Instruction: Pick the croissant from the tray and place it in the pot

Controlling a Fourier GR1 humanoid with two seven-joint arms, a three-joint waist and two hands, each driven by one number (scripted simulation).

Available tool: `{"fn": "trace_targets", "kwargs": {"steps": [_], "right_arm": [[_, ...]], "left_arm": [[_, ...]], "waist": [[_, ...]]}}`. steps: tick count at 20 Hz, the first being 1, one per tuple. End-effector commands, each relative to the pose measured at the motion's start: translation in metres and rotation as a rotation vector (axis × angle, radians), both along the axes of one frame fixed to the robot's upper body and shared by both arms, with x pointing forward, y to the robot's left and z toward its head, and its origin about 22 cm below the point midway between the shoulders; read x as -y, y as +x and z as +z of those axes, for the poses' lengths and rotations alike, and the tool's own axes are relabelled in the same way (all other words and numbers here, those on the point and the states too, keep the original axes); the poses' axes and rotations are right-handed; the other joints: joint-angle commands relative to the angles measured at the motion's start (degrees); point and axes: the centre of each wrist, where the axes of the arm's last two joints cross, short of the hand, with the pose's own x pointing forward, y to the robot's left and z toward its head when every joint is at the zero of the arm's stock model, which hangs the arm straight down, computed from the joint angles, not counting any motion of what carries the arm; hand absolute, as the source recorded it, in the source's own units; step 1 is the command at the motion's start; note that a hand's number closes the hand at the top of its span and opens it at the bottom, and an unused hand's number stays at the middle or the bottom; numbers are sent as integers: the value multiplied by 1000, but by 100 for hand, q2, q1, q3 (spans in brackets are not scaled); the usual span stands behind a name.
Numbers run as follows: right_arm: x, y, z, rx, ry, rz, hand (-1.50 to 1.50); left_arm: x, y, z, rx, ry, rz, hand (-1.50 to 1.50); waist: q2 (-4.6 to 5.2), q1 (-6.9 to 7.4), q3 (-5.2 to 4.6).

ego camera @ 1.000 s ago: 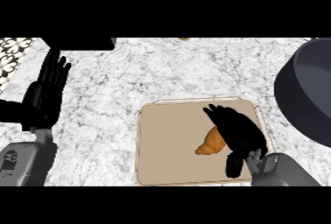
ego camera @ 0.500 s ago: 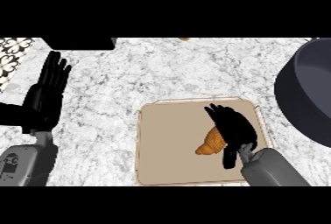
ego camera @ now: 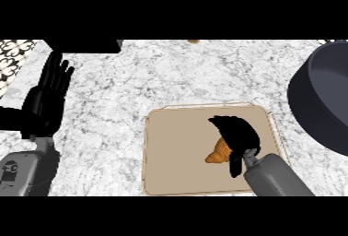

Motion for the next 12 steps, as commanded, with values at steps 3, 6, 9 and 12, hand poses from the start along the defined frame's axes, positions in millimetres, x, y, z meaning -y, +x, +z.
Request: {"fn": "trace_targets", "kwargs": {"steps": [3, 6, 9, 12], "right_arm": [[-9, 3, -25, 9, 18, 161, 150], [-34, -7, -26, 37, 17, 192, 150], [-16, -3, -22, 39, 3, 187, 150], [-40, -11, -22, 97, -1, 167, 150]], "left_arm": [[14, -1, 3, -1, -7, -15, 0], [4, 0, 12, 19, 21, 1, 0], [4, 0, -6, 2, -3, -8, 0], [11, 2, -9, -4, 4, -11, 0]], "waist": [[40, 44, 38], [34, 43, 37], [32, -2, 34], [30, -10, 34]]}}
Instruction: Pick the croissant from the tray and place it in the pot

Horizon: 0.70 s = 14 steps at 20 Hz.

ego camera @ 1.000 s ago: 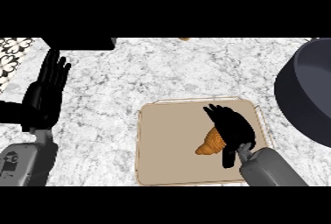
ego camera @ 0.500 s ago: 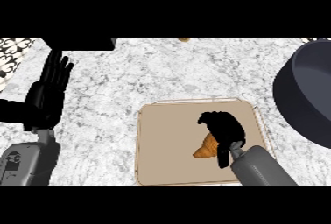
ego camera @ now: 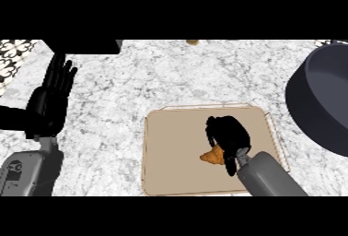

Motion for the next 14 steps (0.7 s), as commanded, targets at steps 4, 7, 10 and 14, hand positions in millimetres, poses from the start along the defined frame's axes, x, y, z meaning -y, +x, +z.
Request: {"fn": "trace_targets", "kwargs": {"steps": [4, 7, 10, 14], "right_arm": [[-19, -22, 8, 130, -35, -5, 150], [-15, -33, 36, 206, -20, -48, 150], [-33, -70, 48, 236, 115, 27, 150], [-41, -129, 53, 283, 382, 215, 150]], "left_arm": [[-15, -6, -11, -8, 1, 20, 0], [-11, -8, 0, 5, -4, 18, 0], [-17, 5, 19, -14, -13, 35, 0], [-14, -6, -7, -31, 1, 51, 0]], "waist": [[87, -14, 94], [76, -33, 94], [63, -83, 95], [36, -183, 98]]}}
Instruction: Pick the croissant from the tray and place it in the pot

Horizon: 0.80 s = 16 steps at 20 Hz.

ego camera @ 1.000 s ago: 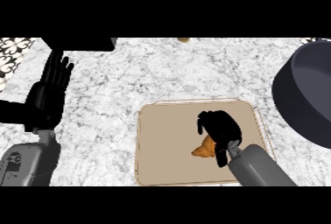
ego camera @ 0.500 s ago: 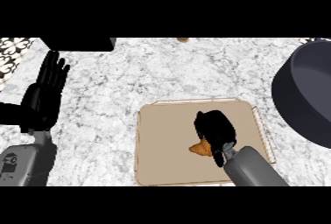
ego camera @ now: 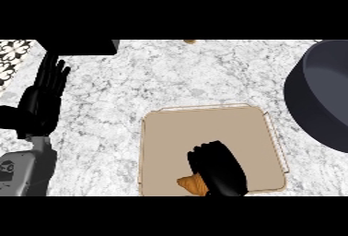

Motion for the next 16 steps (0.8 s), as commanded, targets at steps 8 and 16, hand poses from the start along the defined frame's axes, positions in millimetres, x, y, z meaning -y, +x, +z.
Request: {"fn": "trace_targets", "kwargs": {"steps": [8, 16], "right_arm": [[63, -84, 84, 383, 268, -171, 150], [130, -75, 123, 617, 366, -391, 150]], "left_arm": [[-4, 3, -4, 11, 7, 21, 0], [-4, -2, -3, 17, 3, -5, 0]], "waist": [[24, -125, 13], [50, 24, 20]]}}
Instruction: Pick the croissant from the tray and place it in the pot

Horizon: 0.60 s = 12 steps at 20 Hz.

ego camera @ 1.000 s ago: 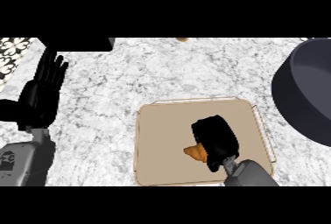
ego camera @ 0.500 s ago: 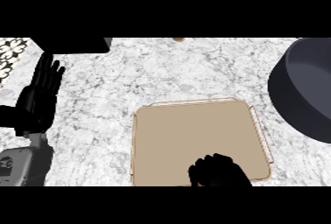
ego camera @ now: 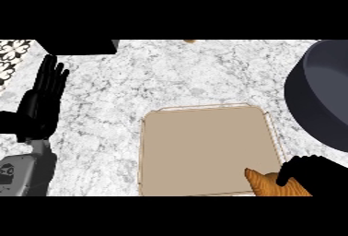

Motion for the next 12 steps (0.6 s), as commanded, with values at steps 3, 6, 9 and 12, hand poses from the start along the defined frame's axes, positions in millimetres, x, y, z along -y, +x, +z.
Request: {"fn": "trace_targets", "kwargs": {"steps": [3, 6, 9, 12], "right_arm": [[60, -2, 27, 80, 72, -111, 150], [88, 26, 36, 45, 94, -168, 150], [135, 42, 37, 28, 101, -202, 150], [188, 52, 37, 2, 80, -241, 150]], "left_arm": [[7, -3, -5, 5, 1, -1, 0], [10, 3, 6, 24, 2, -12, 0], [16, 8, 14, 16, 6, -5, 0], [13, 5, 14, 15, -6, -15, 0]], "waist": [[11, 24, 8], [22, 96, 4], [17, 72, 6], [15, 79, 5]]}}
